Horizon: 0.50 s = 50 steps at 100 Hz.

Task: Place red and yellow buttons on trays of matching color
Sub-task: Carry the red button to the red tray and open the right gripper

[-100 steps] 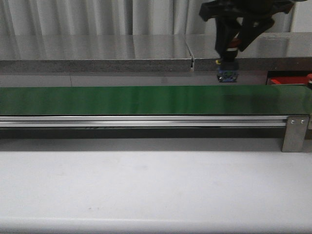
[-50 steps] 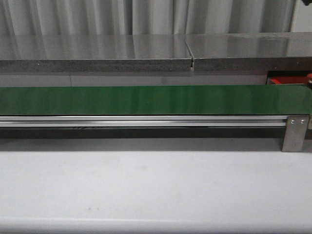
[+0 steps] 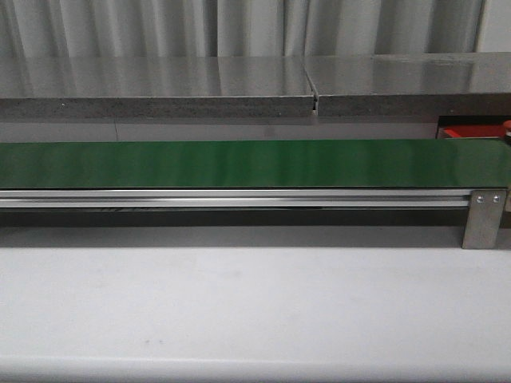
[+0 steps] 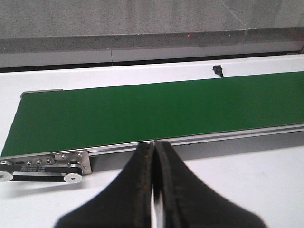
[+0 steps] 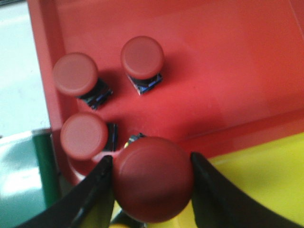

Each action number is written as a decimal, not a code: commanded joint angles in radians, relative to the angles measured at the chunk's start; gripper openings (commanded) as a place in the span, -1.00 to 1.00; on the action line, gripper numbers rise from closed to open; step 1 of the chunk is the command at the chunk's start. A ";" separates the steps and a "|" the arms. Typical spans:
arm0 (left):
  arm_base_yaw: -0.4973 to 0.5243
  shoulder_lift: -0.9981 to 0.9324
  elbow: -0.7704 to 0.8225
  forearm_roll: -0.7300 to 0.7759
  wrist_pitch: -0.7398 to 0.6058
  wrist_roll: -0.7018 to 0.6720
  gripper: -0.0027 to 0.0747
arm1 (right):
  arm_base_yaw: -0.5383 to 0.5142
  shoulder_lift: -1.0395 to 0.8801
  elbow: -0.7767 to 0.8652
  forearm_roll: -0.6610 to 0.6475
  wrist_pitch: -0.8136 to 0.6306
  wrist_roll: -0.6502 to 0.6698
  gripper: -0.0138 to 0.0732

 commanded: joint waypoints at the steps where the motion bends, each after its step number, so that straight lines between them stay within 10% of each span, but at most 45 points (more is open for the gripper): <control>1: -0.005 0.006 -0.025 -0.014 -0.064 -0.002 -0.98 | -0.008 -0.024 -0.029 0.013 -0.098 0.001 -0.59; 50: -0.005 0.006 -0.025 -0.014 -0.064 -0.002 -0.98 | -0.008 0.092 -0.030 0.046 -0.257 0.001 -0.59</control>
